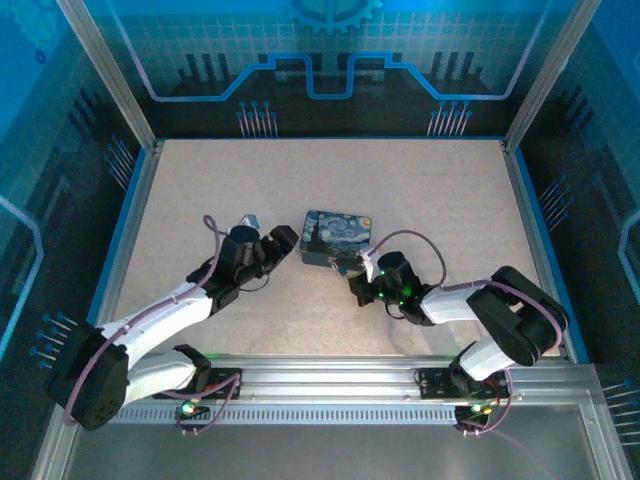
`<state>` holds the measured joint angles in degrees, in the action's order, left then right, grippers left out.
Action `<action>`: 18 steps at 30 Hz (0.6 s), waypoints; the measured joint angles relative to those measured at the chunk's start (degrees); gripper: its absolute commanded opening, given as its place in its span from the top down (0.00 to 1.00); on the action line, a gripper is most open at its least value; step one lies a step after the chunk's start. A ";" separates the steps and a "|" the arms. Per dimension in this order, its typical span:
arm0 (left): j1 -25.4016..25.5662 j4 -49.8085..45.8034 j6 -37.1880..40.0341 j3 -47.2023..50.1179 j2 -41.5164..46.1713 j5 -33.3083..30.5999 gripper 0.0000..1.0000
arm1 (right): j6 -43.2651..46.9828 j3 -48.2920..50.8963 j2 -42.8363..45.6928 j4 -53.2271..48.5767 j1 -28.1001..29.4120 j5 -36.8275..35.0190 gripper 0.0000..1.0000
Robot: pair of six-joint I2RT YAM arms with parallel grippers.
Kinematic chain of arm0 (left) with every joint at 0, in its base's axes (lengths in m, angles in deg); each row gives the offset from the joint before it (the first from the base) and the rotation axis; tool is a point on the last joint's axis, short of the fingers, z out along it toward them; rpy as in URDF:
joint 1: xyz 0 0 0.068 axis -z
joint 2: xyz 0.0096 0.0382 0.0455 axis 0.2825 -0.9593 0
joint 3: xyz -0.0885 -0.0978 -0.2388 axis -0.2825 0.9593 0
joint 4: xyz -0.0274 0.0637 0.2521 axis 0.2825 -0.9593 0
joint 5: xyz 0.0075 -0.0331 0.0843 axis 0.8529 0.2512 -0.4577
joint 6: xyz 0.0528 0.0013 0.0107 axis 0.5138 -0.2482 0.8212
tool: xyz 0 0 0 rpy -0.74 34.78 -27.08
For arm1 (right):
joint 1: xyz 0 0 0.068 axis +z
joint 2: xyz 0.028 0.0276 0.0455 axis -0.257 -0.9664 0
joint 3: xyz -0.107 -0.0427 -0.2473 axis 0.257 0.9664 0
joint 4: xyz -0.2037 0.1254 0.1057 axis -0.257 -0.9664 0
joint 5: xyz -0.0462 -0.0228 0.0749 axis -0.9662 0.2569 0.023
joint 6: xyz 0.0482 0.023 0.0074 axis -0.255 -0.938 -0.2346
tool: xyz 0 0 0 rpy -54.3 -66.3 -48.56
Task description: Unlock the padlock with the key
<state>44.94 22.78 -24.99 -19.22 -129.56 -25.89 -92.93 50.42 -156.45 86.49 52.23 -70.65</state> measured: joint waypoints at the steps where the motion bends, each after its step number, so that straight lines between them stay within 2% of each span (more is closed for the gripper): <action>1: -1.33 -1.31 1.46 -0.79 -0.04 0.20 0.22 | -1.42 -0.13 0.00 -0.63 -0.85 1.66 1.00; 4: -4.66 -3.43 5.77 -3.04 -2.14 2.14 0.19 | -4.48 -0.50 0.00 -2.49 -2.51 5.64 1.00; 7: -7.17 -4.68 10.10 -7.17 -8.46 6.23 0.18 | -6.93 -0.52 0.04 -3.61 -3.78 8.28 1.00; 11: -7.80 -5.97 15.32 -14.01 -17.70 10.29 0.19 | -8.85 -0.52 0.46 -4.72 -4.74 9.60 1.00; 18: -7.80 -6.75 20.41 -23.50 -28.70 15.32 0.22 | -11.04 -0.52 0.90 -5.46 -5.79 10.86 1.00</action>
<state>37.14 16.03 -4.58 -42.72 -158.26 -10.57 -103.97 49.89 -155.55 81.02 46.44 -59.78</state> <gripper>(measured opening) 0.797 0.045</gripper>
